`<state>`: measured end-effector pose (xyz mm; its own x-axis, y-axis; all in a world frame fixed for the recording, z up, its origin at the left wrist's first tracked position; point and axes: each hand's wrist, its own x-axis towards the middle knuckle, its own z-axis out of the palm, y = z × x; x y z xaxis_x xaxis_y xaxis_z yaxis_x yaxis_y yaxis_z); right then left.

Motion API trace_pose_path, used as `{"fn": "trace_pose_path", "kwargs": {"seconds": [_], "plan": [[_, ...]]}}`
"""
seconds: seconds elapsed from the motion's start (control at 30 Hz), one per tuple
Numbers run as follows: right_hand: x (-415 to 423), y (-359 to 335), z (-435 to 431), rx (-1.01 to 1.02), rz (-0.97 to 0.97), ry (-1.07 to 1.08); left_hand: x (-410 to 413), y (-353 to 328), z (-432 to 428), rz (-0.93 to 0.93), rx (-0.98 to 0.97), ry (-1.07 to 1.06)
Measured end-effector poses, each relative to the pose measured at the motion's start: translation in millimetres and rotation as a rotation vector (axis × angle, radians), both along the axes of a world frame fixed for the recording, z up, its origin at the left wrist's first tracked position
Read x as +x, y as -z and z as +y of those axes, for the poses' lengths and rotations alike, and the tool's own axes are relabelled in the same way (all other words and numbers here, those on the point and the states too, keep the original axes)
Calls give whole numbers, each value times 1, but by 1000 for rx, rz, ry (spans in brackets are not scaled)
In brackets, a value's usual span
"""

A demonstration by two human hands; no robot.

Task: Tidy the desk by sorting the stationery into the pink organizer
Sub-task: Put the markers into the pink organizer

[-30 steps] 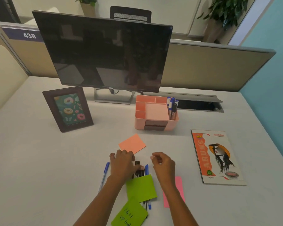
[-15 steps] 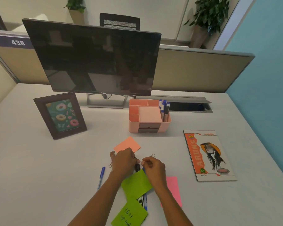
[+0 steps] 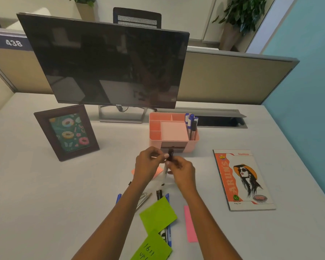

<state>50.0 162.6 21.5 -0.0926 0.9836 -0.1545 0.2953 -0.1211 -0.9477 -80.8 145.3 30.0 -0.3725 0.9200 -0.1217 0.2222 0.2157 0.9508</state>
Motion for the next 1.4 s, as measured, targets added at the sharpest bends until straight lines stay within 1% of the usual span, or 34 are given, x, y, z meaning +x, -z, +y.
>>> {"fn": "trace_pose_path", "kwargs": {"seconds": [0.03, 0.07, 0.17, 0.23, 0.3, 0.37, 0.43, 0.63, 0.77, 1.0, 1.23, 1.33, 1.4], "plan": [[3, -6, 6, 20, 10, 44, -2, 3, -1, 19, -30, 19], [6, -13, 12, 43, 27, 89, -4, 7, -3, 79, -79, 47], [18, -35, 36, 136, 65, 189, -5, 18, -16, 415, -300, 189], [25, -49, 52, 204, 44, 256, -1, 23, -21, 642, -398, 277], [29, -59, 67, 269, 7, 341, 4, 29, -23, 793, -492, 356], [32, -66, 80, 326, -30, 411, 6, 33, -23, 861, -569, 404], [32, -67, 90, 362, -77, 437, 7, 36, -23, 883, -615, 439], [24, -49, 99, 330, -279, 351, 19, 35, -24, 926, -679, 462], [21, -37, 98, 243, -368, 321, 23, 30, -23, 903, -692, 432], [23, -32, 106, 209, -472, 254, 13, 30, -16, 773, -639, 274], [23, -37, 115, 151, -556, 204, -14, 7, 3, 547, -569, 100], [23, -38, 119, 125, -540, 207, -28, -1, 10, 391, -529, 65], [22, -41, 116, 119, -510, 237, -36, -3, 14, 256, -467, 44]]}}
